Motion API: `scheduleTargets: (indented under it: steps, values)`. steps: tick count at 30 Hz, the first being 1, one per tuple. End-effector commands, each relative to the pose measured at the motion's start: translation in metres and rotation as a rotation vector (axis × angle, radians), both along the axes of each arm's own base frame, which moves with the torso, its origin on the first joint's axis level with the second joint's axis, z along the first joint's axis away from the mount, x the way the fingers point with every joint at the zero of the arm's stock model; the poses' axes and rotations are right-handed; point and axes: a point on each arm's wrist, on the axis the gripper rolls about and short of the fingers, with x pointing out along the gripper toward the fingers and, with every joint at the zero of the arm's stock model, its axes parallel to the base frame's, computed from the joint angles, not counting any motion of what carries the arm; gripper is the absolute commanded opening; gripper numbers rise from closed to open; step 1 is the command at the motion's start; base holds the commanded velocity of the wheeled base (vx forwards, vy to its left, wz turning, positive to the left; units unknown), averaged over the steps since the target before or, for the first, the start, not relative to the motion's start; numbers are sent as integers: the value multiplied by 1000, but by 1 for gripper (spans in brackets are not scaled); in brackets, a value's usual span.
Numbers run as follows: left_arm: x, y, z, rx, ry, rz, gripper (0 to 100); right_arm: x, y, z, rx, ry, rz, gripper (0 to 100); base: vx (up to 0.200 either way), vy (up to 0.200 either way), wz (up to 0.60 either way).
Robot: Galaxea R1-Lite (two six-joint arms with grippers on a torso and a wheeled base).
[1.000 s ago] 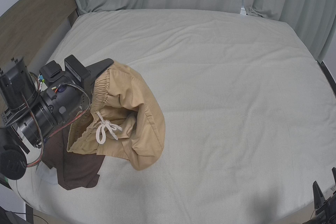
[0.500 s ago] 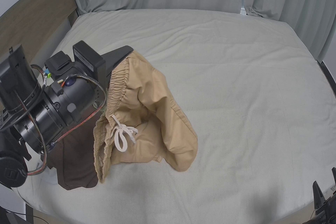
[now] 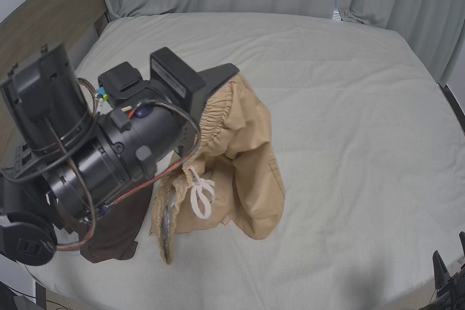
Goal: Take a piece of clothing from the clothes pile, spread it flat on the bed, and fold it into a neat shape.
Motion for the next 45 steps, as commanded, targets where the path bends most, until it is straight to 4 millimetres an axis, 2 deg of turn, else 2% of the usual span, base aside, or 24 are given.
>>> scheduleTargets:
  steps: [1,6,13,26,37,42,43,45]
  values:
    - [4,-25,-11,23,37,-55,0,0,0,-5,0,1,0,100,0,0,0]
    - [11,-53,-15,-8,81,-103,0,0,0,-5,0,1,0,100,0,0,0]
    - [14,-79,-16,-51,121,-211,0,0,0,-5,0,1,0,100,0,0,0]
    - [13,-115,-10,-66,149,-319,0,0,0,-5,0,1,0,100,0,0,0]
    - [10,-150,28,-152,216,-424,0,0,0,-5,0,1,0,100,0,0,0]
    - [1,-160,42,-185,215,-461,0,0,0,-5,0,1,1,100,0,0,0]
    - [-2,-164,50,-222,223,-481,0,0,0,-5,0,1,1,100,0,0,0]
    - [0,-164,54,-257,246,-475,0,0,0,-5,0,1,1,100,0,0,0]
